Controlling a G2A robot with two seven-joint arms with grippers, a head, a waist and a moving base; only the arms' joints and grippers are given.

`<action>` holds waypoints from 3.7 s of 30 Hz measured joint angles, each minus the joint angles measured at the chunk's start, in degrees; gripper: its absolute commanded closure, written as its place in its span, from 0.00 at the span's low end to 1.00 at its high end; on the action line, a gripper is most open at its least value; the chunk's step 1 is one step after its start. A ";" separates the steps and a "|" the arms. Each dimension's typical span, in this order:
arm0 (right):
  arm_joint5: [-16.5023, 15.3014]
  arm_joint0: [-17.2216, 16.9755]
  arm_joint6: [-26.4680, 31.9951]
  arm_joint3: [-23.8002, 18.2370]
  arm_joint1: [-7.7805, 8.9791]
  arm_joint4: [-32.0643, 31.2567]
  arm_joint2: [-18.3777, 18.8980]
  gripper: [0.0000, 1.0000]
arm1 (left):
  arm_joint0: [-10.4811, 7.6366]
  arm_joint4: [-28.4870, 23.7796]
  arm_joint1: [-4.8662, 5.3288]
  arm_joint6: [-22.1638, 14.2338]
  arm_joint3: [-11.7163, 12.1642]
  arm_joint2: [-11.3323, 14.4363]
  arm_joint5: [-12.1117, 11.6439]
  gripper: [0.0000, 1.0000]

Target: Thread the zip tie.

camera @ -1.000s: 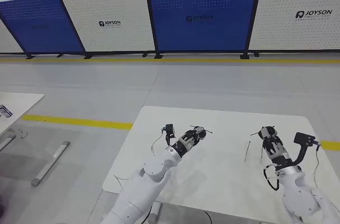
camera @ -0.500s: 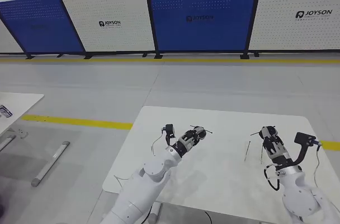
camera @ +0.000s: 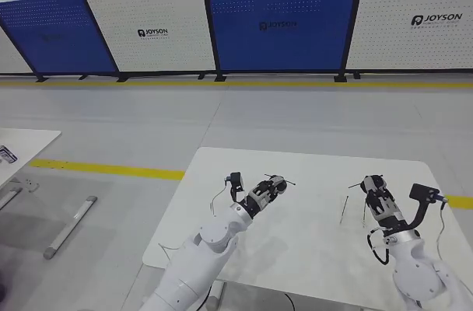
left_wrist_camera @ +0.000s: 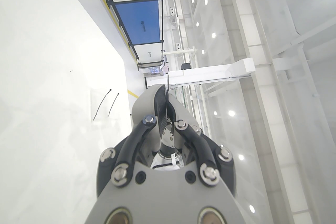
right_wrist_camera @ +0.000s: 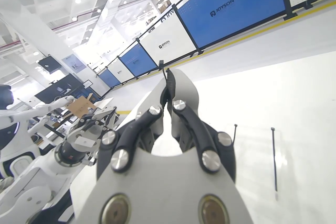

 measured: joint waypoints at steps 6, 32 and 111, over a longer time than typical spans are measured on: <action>0.00 0.00 0.00 0.00 0.00 0.00 0.00 1.00 | 0.00 0.00 0.00 0.00 0.00 0.00 0.00 1.00; -3.95 -0.43 -5.54 0.36 -2.08 8.48 -5.62 1.00 | 3.54 11.43 0.51 7.10 -3.65 1.18 -4.91 1.00; 5.98 -2.52 -20.57 2.32 -7.48 -2.90 -15.66 1.00 | 3.07 21.61 -0.98 19.16 -3.30 9.25 -2.99 1.00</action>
